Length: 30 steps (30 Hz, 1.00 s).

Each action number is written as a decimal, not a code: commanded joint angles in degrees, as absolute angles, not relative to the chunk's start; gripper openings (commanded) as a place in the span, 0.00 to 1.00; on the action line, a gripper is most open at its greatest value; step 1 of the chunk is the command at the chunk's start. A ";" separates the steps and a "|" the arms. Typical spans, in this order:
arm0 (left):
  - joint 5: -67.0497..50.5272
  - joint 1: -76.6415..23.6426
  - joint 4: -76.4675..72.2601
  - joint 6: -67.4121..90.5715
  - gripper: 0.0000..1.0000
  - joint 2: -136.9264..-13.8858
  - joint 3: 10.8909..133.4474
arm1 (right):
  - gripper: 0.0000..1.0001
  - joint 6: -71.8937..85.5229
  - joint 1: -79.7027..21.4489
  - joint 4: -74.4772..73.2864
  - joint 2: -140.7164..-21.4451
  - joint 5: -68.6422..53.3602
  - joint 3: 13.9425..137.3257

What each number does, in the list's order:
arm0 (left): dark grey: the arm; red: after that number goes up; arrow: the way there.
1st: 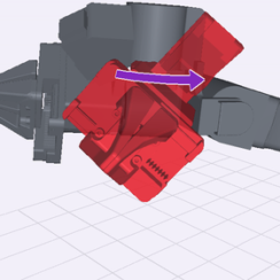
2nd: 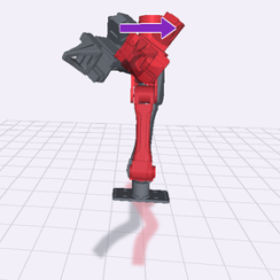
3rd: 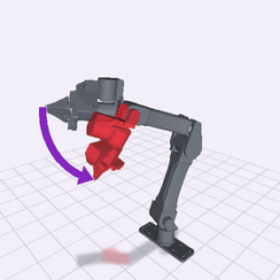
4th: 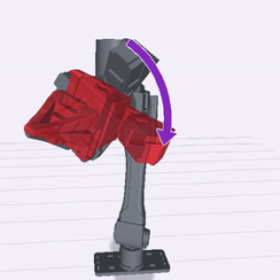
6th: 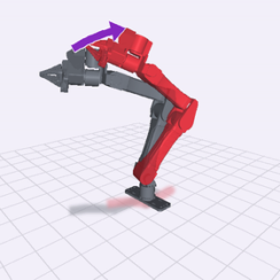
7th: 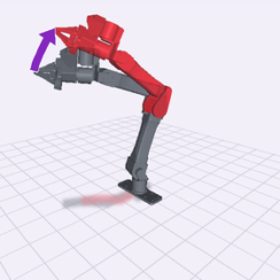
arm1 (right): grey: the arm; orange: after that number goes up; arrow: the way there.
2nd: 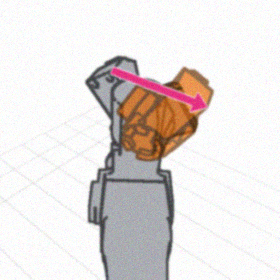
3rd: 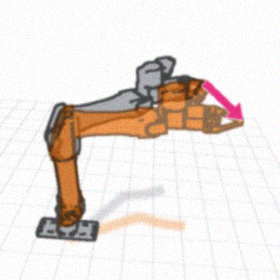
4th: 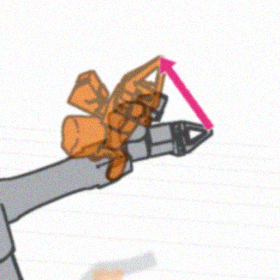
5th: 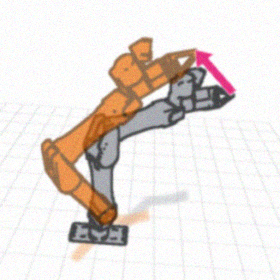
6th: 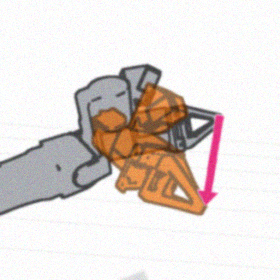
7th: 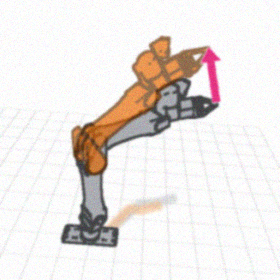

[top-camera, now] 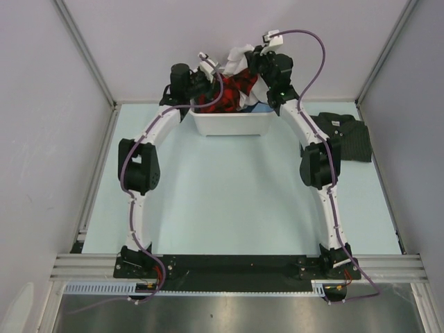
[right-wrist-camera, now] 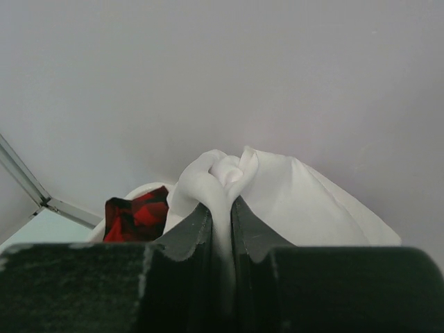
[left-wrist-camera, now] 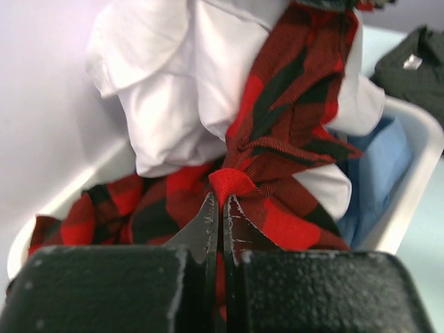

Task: Fold and stack the long sleeve shirts
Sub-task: Grab the shirt from the pile

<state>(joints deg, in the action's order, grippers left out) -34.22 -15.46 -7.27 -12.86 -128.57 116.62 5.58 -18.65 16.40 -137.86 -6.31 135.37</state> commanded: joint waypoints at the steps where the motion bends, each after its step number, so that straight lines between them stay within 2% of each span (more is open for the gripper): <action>1: -27.58 -9.49 3.51 -22.48 0.00 -124.55 111.72 | 0.14 3.95 -14.94 26.81 -135.62 2.19 139.92; 6: -30.67 -9.58 6.32 -30.05 0.00 -121.21 107.24 | 0.12 5.18 -14.15 26.89 -135.44 1.85 138.34; 7: -32.07 -9.67 7.46 -33.02 0.00 -120.77 106.79 | 0.14 5.88 -13.98 26.98 -135.27 1.58 137.12; 9: -32.52 -9.67 7.65 -34.97 0.00 -119.63 105.39 | 0.27 6.24 -13.71 27.77 -134.39 0.97 135.62; 14: -32.43 -9.49 9.23 -37.79 0.00 -119.53 105.64 | 0.30 7.47 -13.45 27.95 -134.03 0.70 134.03; 16: -32.35 -9.41 9.32 -37.62 0.00 -119.53 105.64 | 0.21 7.12 -13.27 27.69 -134.30 0.53 134.21; 17: -32.26 -9.40 9.23 -37.44 0.00 -119.53 105.73 | 0.09 7.21 -13.27 27.34 -134.30 -0.34 134.30; 18: -31.56 -9.32 9.05 -37.01 0.00 -119.53 105.82 | 0.03 7.21 -13.10 27.07 -134.47 -2.18 134.38; 19: -30.94 -9.23 7.75 -35.09 0.00 -119.53 105.91 | 0.00 7.29 -13.01 26.64 -134.82 -2.63 134.65; 22: -25.15 -9.05 6.06 -28.06 0.01 -120.58 109.15 | 0.00 8.00 -12.83 25.66 -134.91 -3.51 135.17; 23: -23.57 -9.05 6.76 -26.47 0.07 -122.24 111.16 | 0.00 8.09 -12.75 25.75 -135.09 -3.60 135.52; 24: -22.34 -9.05 9.20 -23.67 0.31 -123.04 115.71 | 0.00 8.70 -12.74 25.75 -135.09 -3.69 136.66; 26: -22.59 -9.05 11.15 -21.11 0.55 -124.18 119.60 | 0.00 9.75 -12.83 25.66 -135.61 -3.87 139.03; 27: -22.50 -8.97 11.16 -17.79 0.78 -123.93 121.62 | 0.00 10.36 -13.18 25.66 -135.70 -3.78 141.39; 28: -22.41 -8.88 10.81 -15.84 0.85 -123.49 122.16 | 0.00 10.46 -13.44 26.01 -135.62 -3.69 142.37; 29: -23.02 -8.44 9.24 -10.69 0.99 -121.31 122.25 | 0.00 10.89 -14.14 27.06 -134.57 -3.52 143.51; 30: -23.20 -8.18 8.62 -8.90 0.99 -120.59 122.26 | 0.00 10.81 -14.41 28.38 -133.95 -3.25 143.70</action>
<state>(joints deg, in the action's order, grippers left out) -24.05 -9.15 10.96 -21.12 -124.73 118.76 9.15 -13.26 20.45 -138.87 -3.88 137.60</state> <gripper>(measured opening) 0.914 0.069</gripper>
